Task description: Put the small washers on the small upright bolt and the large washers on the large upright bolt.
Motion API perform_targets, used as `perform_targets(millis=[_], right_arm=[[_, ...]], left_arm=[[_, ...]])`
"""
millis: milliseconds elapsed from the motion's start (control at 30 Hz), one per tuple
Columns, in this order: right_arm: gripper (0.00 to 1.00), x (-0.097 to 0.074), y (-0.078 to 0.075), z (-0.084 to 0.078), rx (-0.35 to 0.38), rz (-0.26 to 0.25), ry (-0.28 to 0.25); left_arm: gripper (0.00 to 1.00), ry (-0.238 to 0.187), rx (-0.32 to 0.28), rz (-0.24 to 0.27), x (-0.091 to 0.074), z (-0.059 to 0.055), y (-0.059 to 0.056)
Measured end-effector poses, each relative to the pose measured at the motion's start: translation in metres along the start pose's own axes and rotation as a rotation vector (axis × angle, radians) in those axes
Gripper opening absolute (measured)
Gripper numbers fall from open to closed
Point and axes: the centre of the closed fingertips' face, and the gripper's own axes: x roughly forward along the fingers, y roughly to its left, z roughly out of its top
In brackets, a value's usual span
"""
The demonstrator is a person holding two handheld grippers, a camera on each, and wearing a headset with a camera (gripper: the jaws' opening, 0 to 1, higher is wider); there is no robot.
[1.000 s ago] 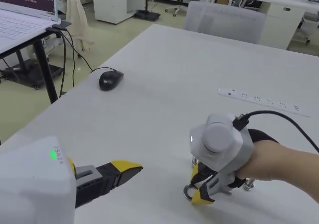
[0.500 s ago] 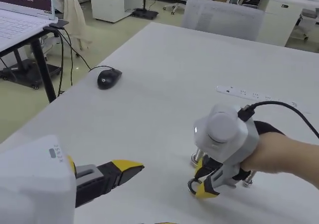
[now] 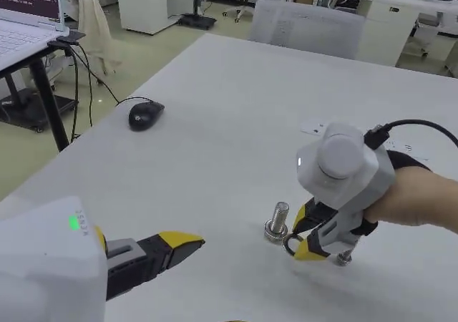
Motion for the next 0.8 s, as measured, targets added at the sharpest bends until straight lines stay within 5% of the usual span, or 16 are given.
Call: perform_targets(millis=[333, 800], right_arm=[[0.22, -0.022, -0.021, 0.014, -0.021, -0.055, -0.023], [0.22, -0.017, -0.036, 0.028, -0.067, -0.057, -0.017]], left_arm=[[0.57, -0.007, 0.001, 0.002, 0.000, 0.004, 0.000], [0.57, -0.001, 0.002, 0.006, 0.001, 0.005, 0.004]])
